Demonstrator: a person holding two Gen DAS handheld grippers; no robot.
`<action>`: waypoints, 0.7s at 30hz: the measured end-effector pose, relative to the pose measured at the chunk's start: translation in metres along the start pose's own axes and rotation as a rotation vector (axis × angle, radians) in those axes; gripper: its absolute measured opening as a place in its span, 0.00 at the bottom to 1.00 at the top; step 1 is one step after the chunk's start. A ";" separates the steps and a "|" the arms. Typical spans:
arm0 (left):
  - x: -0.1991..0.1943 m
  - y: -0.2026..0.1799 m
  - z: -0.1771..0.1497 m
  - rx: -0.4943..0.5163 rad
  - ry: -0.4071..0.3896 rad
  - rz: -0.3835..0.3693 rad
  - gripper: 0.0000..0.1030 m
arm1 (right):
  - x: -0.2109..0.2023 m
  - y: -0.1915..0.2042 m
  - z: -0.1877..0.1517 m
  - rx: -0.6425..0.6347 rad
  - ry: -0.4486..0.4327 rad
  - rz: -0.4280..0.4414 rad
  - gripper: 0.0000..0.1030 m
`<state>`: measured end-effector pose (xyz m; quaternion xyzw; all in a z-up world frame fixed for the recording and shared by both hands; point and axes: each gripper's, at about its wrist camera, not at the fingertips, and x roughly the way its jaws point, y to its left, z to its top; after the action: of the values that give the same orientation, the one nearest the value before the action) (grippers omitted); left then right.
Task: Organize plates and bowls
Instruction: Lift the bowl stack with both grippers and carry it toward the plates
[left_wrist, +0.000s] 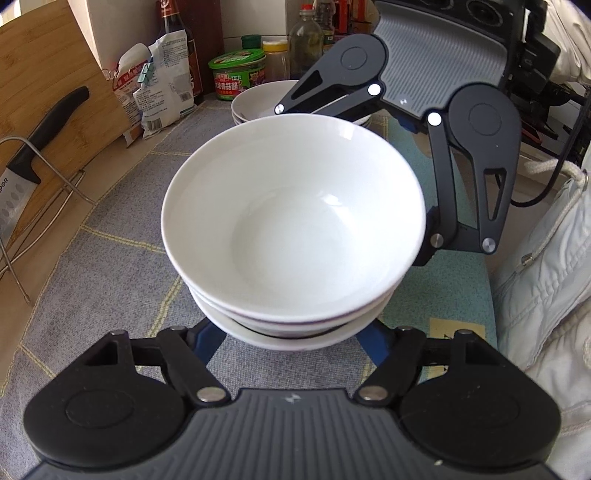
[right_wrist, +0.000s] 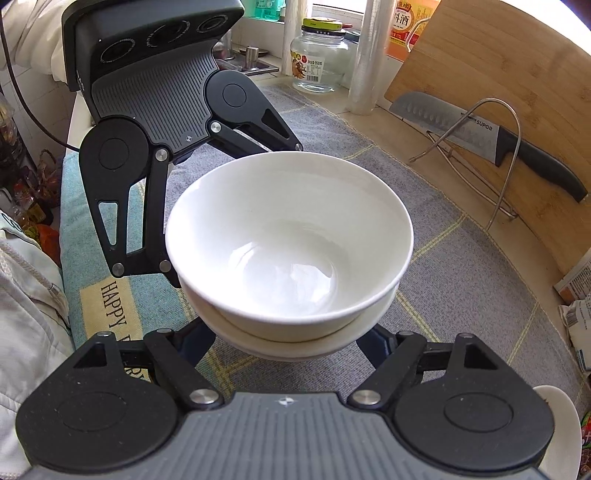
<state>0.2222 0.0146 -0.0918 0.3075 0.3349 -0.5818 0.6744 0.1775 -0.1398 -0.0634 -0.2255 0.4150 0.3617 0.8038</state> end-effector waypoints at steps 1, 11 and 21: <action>0.001 0.001 0.001 0.000 0.001 -0.002 0.74 | -0.003 0.000 -0.001 0.000 -0.002 -0.002 0.83; 0.013 -0.012 0.034 0.035 -0.009 -0.012 0.74 | -0.034 -0.012 -0.021 0.018 -0.010 -0.036 0.83; 0.035 -0.026 0.079 0.088 -0.027 -0.029 0.74 | -0.069 -0.033 -0.053 0.050 -0.017 -0.085 0.83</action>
<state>0.2069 -0.0725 -0.0744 0.3242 0.3040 -0.6098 0.6562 0.1494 -0.2228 -0.0334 -0.2196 0.4070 0.3185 0.8275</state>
